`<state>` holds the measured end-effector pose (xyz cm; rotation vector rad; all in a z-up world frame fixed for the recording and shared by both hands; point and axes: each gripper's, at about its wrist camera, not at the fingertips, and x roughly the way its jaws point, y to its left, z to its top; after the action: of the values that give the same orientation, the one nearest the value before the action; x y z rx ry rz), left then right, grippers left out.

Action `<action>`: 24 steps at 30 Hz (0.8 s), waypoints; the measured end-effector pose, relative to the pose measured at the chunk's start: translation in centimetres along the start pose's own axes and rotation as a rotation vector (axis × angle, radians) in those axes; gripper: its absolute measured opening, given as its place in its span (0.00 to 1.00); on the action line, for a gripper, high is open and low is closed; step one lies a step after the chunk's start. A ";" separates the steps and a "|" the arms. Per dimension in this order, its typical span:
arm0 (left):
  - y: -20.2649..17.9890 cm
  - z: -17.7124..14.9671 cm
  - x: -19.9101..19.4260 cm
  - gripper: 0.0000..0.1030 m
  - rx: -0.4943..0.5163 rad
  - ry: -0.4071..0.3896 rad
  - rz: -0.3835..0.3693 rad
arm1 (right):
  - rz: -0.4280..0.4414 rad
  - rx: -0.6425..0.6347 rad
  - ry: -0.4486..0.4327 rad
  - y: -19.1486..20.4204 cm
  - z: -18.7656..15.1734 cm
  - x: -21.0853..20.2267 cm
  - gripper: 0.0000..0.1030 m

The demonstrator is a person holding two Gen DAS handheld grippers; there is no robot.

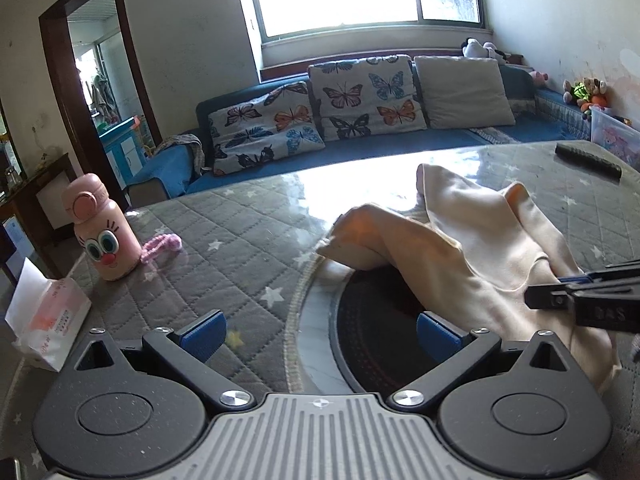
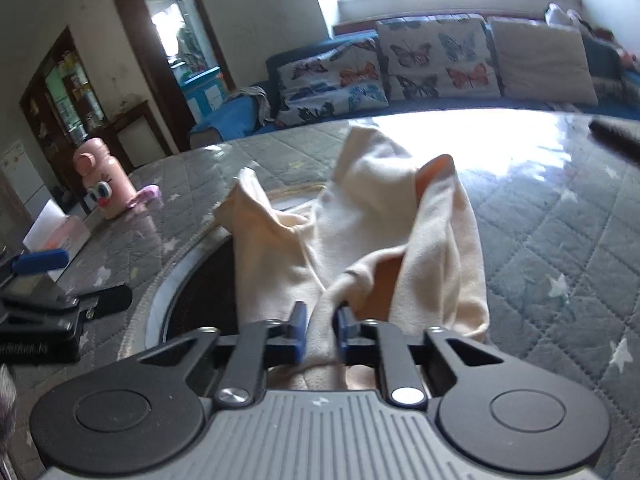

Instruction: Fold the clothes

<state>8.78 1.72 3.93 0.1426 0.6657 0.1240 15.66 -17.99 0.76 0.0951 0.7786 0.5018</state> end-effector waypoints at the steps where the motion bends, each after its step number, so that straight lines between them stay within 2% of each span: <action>1: 0.1 0.2 -0.2 0.99 -0.002 -0.008 -0.002 | 0.014 -0.025 -0.017 0.6 -0.1 -0.6 0.08; 7: 0.3 1.7 -1.5 0.99 0.008 -0.058 -0.017 | 0.117 -0.197 -0.050 4.8 -0.7 -3.5 0.05; 11: -0.7 2.3 -2.0 0.99 0.043 -0.076 -0.059 | 0.205 -0.286 -0.008 7.7 -2.3 -4.1 0.04; 15: -2.2 2.8 -1.7 0.99 0.081 -0.079 -0.112 | 0.252 -0.357 0.038 9.5 -4.2 -4.3 0.07; 16: -2.6 2.9 -1.5 0.99 0.092 -0.080 -0.119 | 0.257 -0.354 0.044 9.4 -4.3 -4.5 0.10; 19: -3.3 3.3 -0.3 0.97 0.106 -0.065 -0.141 | 0.265 -0.313 0.038 8.1 -4.1 -5.6 0.11; 24: -4.4 4.2 2.1 0.94 0.096 -0.028 -0.181 | 0.176 -0.246 -0.012 4.7 -2.1 -7.1 0.16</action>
<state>13.33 -2.63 5.15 0.1759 0.6538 -0.0837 8.13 -17.40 5.12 -0.0625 0.6944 0.7595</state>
